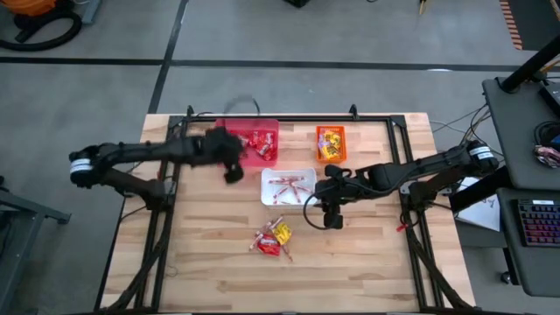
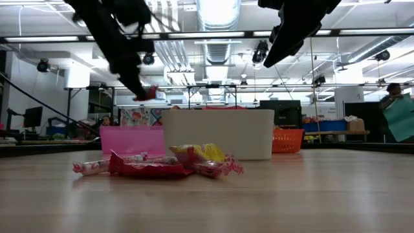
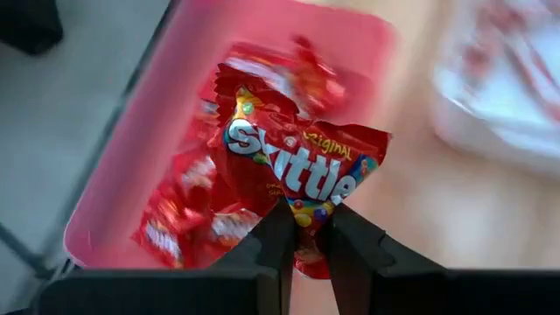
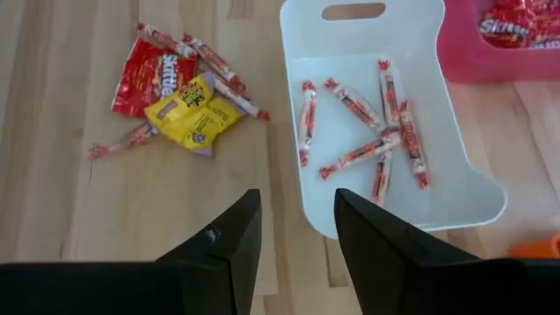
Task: Sort candy
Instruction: Put the red chocolate into the red bin
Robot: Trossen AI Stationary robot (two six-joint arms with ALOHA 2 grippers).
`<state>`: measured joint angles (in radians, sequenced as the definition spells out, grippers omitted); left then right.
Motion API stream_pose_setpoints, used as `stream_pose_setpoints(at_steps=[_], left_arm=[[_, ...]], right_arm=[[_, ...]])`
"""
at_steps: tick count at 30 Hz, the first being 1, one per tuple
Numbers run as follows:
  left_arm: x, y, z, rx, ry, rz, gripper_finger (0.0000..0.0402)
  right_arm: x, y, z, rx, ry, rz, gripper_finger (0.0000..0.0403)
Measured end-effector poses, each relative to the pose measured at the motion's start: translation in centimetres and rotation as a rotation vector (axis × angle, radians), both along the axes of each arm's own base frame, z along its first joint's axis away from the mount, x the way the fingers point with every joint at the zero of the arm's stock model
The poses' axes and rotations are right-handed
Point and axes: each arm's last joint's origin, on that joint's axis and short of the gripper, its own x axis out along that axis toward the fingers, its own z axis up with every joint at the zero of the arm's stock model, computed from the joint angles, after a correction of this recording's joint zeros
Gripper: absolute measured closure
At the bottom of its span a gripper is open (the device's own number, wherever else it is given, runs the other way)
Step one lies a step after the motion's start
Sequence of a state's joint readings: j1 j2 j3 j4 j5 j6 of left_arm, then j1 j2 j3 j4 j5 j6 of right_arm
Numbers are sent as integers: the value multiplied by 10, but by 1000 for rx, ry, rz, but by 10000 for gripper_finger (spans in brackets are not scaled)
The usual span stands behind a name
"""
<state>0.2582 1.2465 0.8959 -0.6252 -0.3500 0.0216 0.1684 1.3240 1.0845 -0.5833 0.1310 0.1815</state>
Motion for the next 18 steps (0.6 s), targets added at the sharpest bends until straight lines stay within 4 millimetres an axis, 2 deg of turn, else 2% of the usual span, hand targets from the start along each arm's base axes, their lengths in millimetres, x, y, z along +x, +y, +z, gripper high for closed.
stream_pose_setpoints(at_steps=[4,8,12,18], left_arm=[[-5,56,-11,-112,-93,116,363],[-9,94,-22,-209,-153,276,363],[-7,110,-33,-231,-135,363,363],[-2,118,-45,-186,-59,396,344]], right_arm=[[0,0,-5,29,-7,-35,269],[1,0,-7,45,-17,-53,271],[2,0,-7,55,-22,-63,265],[3,0,-6,59,-40,-63,253]])
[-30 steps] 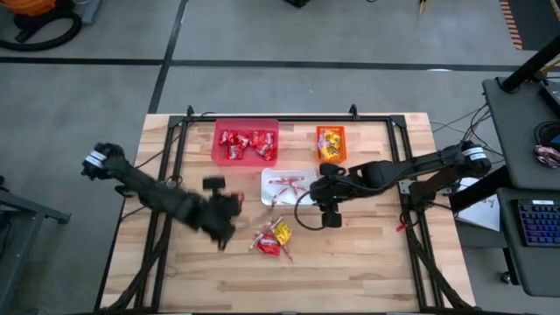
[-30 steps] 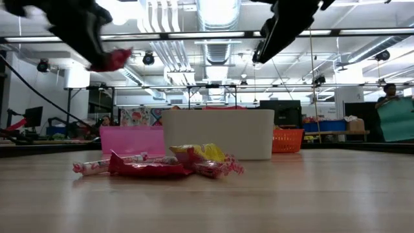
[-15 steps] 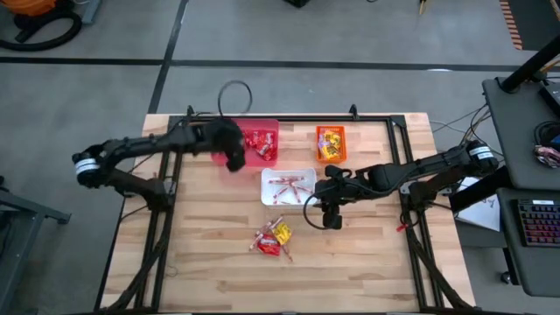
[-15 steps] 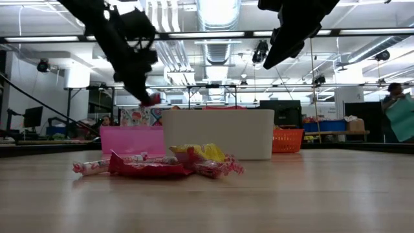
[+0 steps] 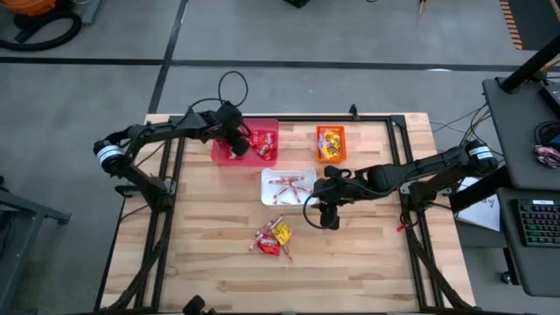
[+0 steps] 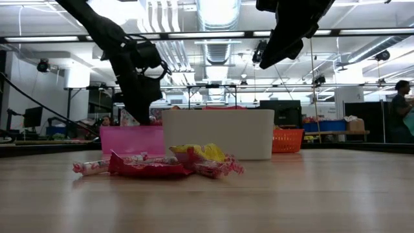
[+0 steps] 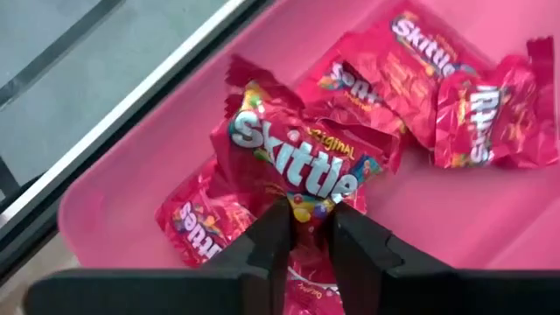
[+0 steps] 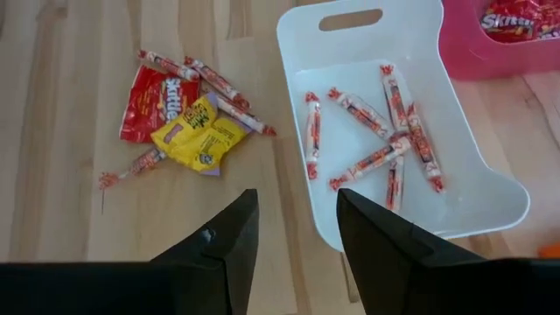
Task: Sort candy
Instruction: Put the red chocolate into the red bin, then put the white candy into the white bin
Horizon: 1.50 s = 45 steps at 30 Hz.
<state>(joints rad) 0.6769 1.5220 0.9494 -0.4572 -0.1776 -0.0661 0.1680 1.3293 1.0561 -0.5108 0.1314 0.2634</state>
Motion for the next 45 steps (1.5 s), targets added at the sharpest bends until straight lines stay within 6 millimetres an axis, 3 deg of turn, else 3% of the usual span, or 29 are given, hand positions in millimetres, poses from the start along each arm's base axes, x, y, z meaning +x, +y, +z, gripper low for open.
stream_pose_setpoints(at_steps=[6,15,29,40,45], left_arm=[[2,1,-3,8,17,-16,302],[3,-12,14,24,-51,-31,271],[26,-119,51,25,-222,-332,273],[30,-178,49,-63,-217,-470,273],[20,-221,44,-147,-145,-548,273]], right_arm=[[0,0,0,35,-2,-40,244],[0,1,0,85,2,-94,247],[-2,3,-5,74,13,-80,252],[-3,3,-11,75,15,-80,245],[-3,3,-11,73,15,-79,245]])
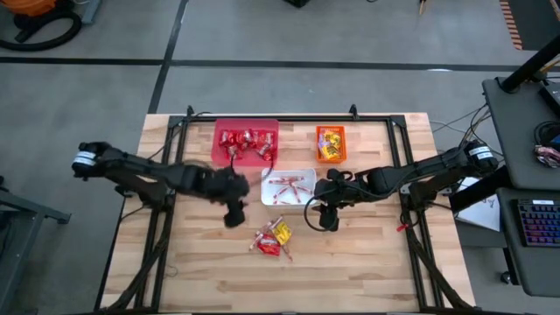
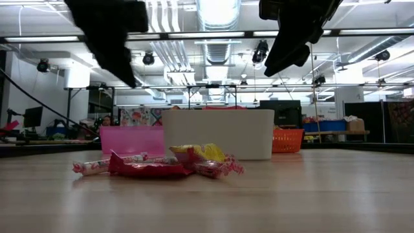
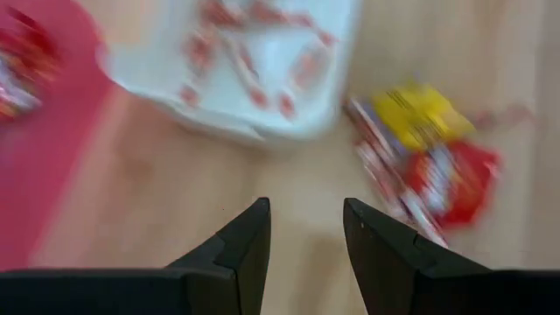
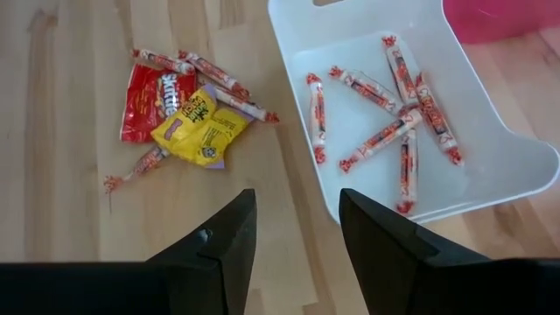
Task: Sort candy
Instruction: Put the white candy into the white bin
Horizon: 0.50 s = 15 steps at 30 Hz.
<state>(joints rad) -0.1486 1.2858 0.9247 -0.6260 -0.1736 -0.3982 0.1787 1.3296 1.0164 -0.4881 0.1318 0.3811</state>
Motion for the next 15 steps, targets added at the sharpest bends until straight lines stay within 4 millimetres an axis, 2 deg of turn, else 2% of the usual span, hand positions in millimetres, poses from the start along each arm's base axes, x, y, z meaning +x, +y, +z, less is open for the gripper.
stream_pose_setpoints(at_steps=[7,15], left_arm=[[-9,-56,-11,-62,44,-73,264],[-10,-96,-28,-56,33,-88,234]], right_arm=[[0,0,0,-21,-2,26,243],[1,0,0,-16,-7,24,243]])
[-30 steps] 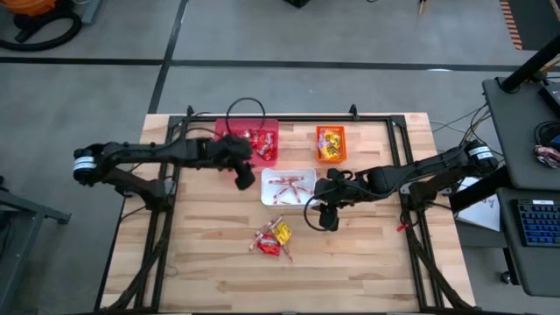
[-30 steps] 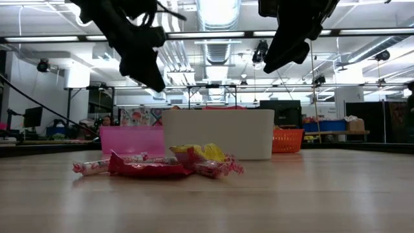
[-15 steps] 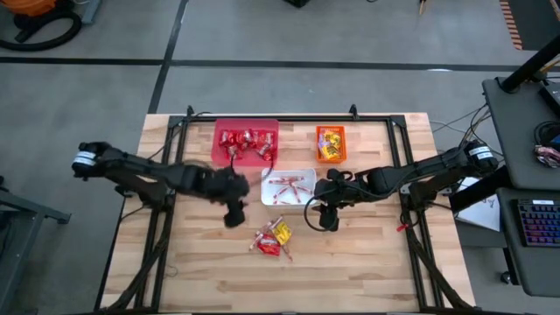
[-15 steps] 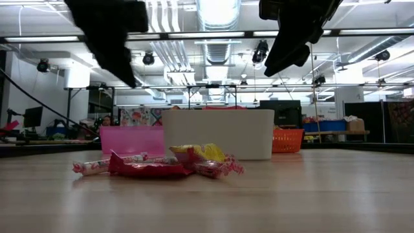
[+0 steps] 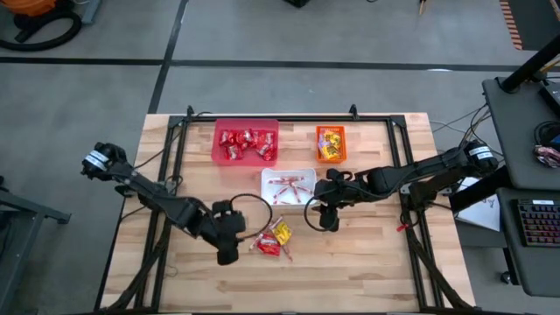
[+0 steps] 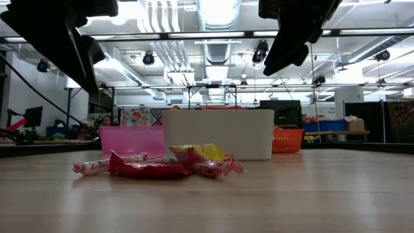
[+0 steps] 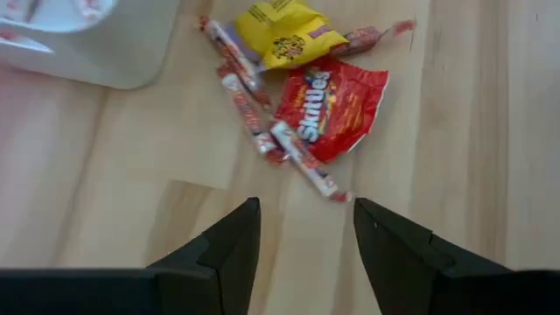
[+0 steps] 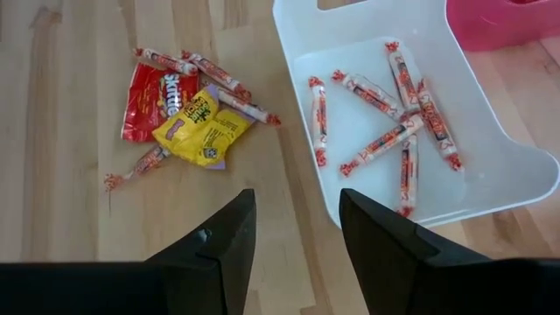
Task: Sort candy
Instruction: Put the white candy into the white bin
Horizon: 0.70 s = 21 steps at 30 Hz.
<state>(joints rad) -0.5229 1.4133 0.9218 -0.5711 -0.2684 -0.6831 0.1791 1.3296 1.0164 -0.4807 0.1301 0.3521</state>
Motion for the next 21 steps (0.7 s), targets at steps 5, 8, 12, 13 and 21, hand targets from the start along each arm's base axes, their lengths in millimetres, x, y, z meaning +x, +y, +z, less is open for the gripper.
stream_pose_setpoints(at_steps=[5,8,12,13,21], left_arm=[[8,-14,-18,-19,9,31,219],[13,-24,-30,-4,2,17,216],[21,-29,-40,17,-38,37,216],[22,-30,-42,21,-37,44,216],[32,-35,-62,45,-50,64,216]], right_arm=[[0,1,0,30,4,6,243],[0,2,0,36,6,26,243],[0,3,0,25,7,43,243],[0,3,0,25,7,43,243],[-2,8,0,23,10,76,243]])
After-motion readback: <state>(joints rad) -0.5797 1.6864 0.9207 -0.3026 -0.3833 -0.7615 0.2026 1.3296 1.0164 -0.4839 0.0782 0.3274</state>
